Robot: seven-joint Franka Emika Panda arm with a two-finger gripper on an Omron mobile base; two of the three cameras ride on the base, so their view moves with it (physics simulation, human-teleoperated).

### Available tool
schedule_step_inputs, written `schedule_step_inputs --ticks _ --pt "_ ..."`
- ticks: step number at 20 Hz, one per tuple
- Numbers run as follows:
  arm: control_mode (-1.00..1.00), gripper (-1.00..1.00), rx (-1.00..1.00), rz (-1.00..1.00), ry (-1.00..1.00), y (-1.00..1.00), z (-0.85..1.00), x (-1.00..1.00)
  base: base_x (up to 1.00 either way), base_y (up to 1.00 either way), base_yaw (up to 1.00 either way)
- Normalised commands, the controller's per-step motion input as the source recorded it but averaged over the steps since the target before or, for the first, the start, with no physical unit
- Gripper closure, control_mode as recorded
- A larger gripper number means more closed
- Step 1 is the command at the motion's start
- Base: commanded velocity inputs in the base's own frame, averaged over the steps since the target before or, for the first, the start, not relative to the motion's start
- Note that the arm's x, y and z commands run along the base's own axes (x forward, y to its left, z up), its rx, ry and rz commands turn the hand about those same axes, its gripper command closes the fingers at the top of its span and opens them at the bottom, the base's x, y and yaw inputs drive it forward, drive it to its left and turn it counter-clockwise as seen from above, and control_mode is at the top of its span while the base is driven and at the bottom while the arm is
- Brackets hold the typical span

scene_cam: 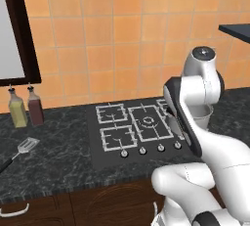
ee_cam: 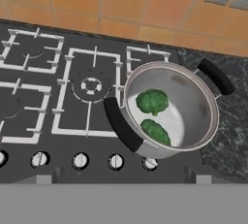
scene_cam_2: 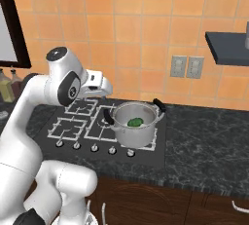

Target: Put the broccoli and broccoli in the pot. Retrieve the spatula and lightly stir the vegetables in the pot.

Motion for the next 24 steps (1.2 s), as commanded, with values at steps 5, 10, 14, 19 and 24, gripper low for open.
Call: schedule_step_inputs --ticks 5,10,14,19,24 --pt "-1.00 -1.00 0.00 0.00 0.00 0.00 0.00 0.00 0.00 0.00 0.00" --pt "1.00 -1.00 0.00 0.00 0.00 0.07 0.00 0.00 -0.41 0.74 0.02" --pt "1.00 -1.00 0.00 0.00 0.00 0.00 0.00 0.00 -0.98 1.00 0.00" --pt "1.00 -1.00 0.00 0.00 0.00 0.00 0.00 0.00 -0.33 1.00 -0.01" --pt "1.00 -1.00 0.00 0.00 0.00 0.00 0.00 0.00 0.07 1.00 -0.05"
